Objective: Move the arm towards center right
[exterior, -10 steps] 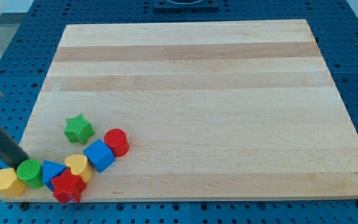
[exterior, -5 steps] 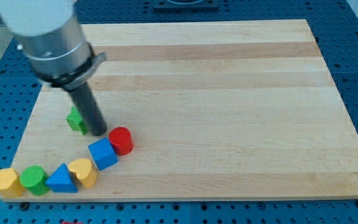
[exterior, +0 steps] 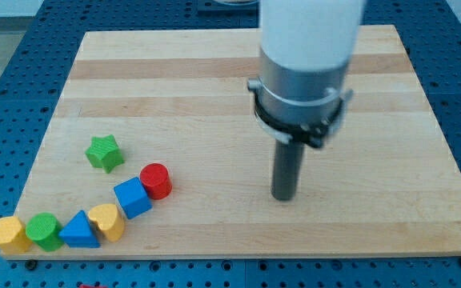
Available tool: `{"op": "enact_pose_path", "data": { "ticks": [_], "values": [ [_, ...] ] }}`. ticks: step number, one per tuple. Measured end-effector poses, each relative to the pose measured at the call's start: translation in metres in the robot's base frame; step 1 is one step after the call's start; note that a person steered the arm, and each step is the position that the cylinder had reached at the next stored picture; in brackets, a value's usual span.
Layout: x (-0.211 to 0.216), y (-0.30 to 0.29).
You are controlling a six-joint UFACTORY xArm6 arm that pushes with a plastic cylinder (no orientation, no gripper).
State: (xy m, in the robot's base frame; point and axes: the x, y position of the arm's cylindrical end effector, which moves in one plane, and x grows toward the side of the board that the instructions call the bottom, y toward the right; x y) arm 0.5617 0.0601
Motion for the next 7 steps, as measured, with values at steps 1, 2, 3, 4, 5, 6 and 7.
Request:
{"op": "enact_pose_path", "data": {
  "ticks": [1,2,3,4,5,6,7],
  "values": [
    [0.028,0.003],
    [0.028,0.003],
    [0.028,0.024],
    [0.028,0.074],
    [0.025,0.130],
    [-0.003,0.155],
    [-0.099,0.167]
  ]
}}
